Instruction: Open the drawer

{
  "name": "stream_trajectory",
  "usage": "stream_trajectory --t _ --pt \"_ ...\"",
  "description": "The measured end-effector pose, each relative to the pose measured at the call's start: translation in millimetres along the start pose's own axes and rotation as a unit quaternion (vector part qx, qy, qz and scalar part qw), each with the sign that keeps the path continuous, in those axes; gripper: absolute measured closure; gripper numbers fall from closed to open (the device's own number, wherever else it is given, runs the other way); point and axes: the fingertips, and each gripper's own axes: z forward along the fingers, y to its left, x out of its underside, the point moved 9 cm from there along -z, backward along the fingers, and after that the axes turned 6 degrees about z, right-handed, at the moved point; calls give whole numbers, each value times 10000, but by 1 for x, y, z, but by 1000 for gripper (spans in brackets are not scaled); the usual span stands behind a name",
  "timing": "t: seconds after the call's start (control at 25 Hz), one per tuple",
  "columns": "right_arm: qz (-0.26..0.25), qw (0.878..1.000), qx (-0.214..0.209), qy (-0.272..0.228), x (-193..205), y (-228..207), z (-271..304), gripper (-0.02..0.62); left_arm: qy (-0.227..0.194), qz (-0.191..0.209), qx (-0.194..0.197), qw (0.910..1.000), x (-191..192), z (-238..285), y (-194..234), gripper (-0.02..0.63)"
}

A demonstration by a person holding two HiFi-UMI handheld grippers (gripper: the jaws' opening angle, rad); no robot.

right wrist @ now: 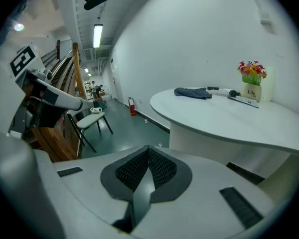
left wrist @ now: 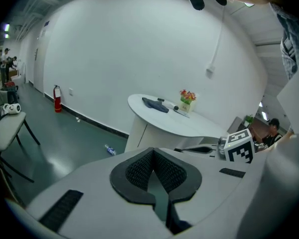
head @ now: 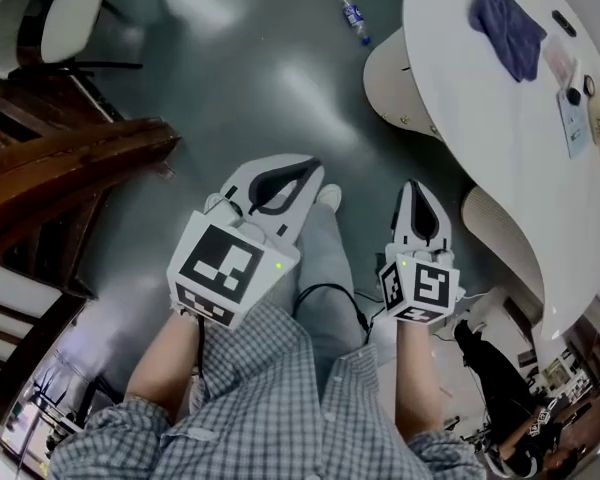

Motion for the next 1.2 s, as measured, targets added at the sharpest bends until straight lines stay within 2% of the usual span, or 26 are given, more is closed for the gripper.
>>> stream_trajectory --t 0.28,0.56,0.76,0.96,1.0,1.08,1.2 --pt "176 9993 320 35 19 -13 37 586 -13 -39 142 9999 19 27 21 603" --pt "408 9951 903 -11 36 -37 72 584 -60 256 224 9994 28 51 32 603" --pt "538 9900 1307 18 49 -54 93 584 -55 183 275 9994 44 61 35 603" --pt "580 9869 1494 156 60 -74 110 583 35 7 363 9993 61 68 33 603" --pt "607 9861 1537 196 63 -78 112 578 50 -31 374 9993 65 69 33 603" --pt "719 9839 1620 247 69 -86 117 511 73 -88 388 9992 72 72 35 603" --pt "869 9807 1739 214 73 -90 126 490 83 -131 396 9991 82 76 44 603"
